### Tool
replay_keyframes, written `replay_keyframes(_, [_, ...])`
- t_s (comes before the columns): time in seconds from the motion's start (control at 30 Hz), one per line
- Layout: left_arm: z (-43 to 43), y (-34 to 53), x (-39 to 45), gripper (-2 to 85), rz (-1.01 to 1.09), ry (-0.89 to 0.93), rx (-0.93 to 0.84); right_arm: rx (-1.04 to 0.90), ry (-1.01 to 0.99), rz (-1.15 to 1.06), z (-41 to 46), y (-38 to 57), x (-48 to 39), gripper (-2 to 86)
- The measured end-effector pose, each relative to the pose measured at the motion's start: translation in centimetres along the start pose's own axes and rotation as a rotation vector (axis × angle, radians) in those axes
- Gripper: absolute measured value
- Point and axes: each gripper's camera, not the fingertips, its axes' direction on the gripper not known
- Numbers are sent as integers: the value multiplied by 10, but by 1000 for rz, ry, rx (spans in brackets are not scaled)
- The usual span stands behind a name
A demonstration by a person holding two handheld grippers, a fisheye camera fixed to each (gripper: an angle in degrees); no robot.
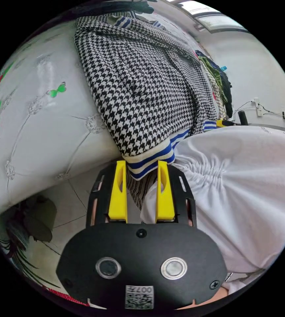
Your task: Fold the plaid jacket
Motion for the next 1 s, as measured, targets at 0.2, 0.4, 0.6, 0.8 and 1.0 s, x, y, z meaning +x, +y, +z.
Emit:
replay_keyframes(0.2, [3, -38, -9, 17, 55, -83, -148, -169, -72, -44, 36, -37, 11, 64])
replay_keyframes(0.4, [-40, -19, -31, -3, 111, 178, -71, -160, -270, -158, -9, -22, 28, 16])
replay_keyframes(0.6, [-34, 3, -34, -5, 111, 281, -132, -242, -344, -69, -13, 4, 80, 4])
replay_keyframes(0.8, [-86, -31, -50, -4, 124, 541, 122, -173, -562, -115, -83, -50, 83, -1])
replay_keyframes(1.0, [-201, -158, -88, 6, 123, 593, 419, 19, -658, -228, -212, -216, 27, 4])
